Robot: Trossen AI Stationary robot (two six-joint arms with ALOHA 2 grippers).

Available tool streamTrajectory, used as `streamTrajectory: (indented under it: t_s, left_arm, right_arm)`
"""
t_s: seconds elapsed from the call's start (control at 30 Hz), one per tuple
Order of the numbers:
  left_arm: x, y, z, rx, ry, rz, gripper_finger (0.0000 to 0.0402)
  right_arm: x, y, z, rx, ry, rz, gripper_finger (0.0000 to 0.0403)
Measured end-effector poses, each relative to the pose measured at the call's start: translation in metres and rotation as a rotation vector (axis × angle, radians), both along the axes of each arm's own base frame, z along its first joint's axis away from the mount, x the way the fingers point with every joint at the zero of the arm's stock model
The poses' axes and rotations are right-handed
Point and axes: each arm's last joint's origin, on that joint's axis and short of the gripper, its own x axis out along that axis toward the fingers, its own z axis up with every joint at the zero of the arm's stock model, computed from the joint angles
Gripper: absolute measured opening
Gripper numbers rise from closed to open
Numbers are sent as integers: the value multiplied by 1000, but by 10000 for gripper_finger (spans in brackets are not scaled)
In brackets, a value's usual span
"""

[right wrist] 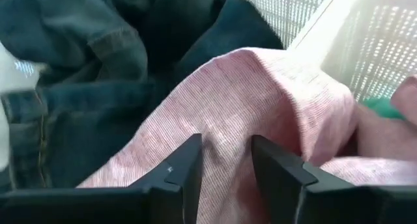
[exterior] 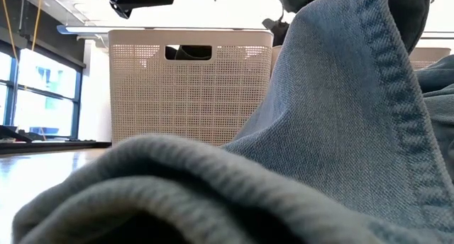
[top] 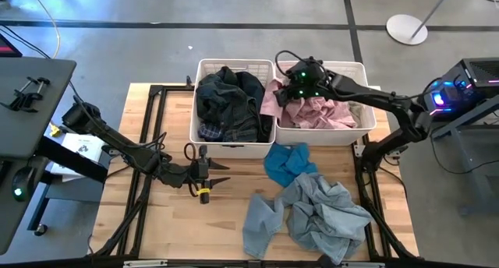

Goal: Sort clothes
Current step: Put the pink shirts into the right white bin

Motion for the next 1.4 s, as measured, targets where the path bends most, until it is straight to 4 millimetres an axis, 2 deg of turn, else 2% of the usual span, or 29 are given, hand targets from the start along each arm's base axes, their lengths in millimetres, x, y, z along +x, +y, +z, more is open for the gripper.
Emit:
streamTrajectory:
  t_s: [0.1,0.23,0.47,0.57,0.7,0.83,0.97,1.03,1.1,1.2,1.3,1.4]
  left_arm:
    - [0,0,0,0,0,0,136]
    - [0,0,0,-2,0,1,136]
    - [0,0,-1,3,8,0,136]
    - [0,0,-1,5,14,1,136]
    - [-1,1,-3,0,27,6,136]
    - [-1,1,-4,4,34,8,136]
    - [-1,1,-4,3,41,12,136]
    - [-2,1,-4,4,42,13,136]
    - [-1,1,-4,3,41,15,136]
    - [-1,1,-4,2,40,16,136]
    - [-2,1,-4,4,39,22,136]
    - [-1,1,-4,6,38,26,136]
  right_arm:
    - [0,-6,-7,-29,-56,-29,119]
    - [3,-6,-6,-35,-99,-9,119]
    - [5,-9,14,-111,-152,-47,110]
    - [2,-7,20,-133,-157,-38,81]
    - [-2,-3,26,-191,-128,4,15]
    - [-10,5,36,-270,-78,-44,8]
    - [-26,17,53,-361,-19,-119,3]
    - [-37,23,55,-380,72,-172,2]
    - [-48,29,49,-358,213,-207,1]
    - [-64,35,30,-240,408,-243,1]
    - [-70,38,-3,-142,541,-234,1]
    - [-72,41,-43,-80,563,-218,0]
